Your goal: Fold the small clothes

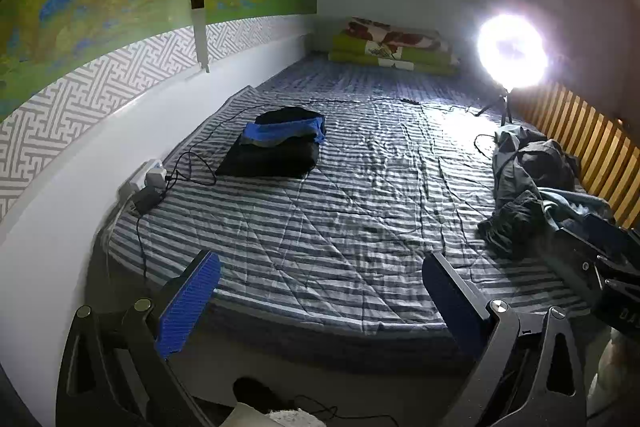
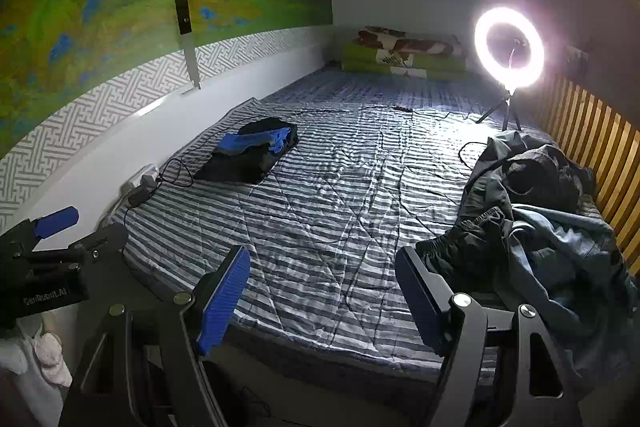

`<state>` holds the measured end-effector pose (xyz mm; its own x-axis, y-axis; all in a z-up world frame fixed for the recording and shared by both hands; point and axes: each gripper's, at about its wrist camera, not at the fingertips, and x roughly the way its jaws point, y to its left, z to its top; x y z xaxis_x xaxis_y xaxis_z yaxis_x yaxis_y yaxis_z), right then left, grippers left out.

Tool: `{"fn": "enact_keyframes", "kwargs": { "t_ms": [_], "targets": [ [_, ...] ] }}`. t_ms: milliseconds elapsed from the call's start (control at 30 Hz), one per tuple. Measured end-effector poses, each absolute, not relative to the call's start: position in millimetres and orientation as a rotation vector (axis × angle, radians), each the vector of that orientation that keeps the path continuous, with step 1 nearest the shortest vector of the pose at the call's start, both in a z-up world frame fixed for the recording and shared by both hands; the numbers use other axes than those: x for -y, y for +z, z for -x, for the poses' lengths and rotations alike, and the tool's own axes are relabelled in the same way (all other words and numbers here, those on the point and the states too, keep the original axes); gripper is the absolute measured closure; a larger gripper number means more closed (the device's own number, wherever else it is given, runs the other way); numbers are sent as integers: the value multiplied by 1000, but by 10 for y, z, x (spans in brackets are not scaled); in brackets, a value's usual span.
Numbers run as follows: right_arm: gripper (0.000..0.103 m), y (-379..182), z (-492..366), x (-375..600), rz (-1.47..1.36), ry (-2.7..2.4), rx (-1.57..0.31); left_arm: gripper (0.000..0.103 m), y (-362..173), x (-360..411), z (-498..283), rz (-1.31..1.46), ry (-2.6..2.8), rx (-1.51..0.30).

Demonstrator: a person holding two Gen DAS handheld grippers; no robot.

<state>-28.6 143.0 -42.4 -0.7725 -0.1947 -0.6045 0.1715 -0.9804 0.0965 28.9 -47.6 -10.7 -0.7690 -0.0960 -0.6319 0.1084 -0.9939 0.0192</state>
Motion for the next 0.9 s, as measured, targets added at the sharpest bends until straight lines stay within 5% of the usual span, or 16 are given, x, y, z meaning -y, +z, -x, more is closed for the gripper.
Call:
{"fn": "enact_keyframes", "kwargs": {
  "t_ms": [900],
  "targets": [
    [32, -451, 291, -1477, -963, -2791, 74, 1, -126, 458, -290, -1010, -2861, -28]
  ]
}}
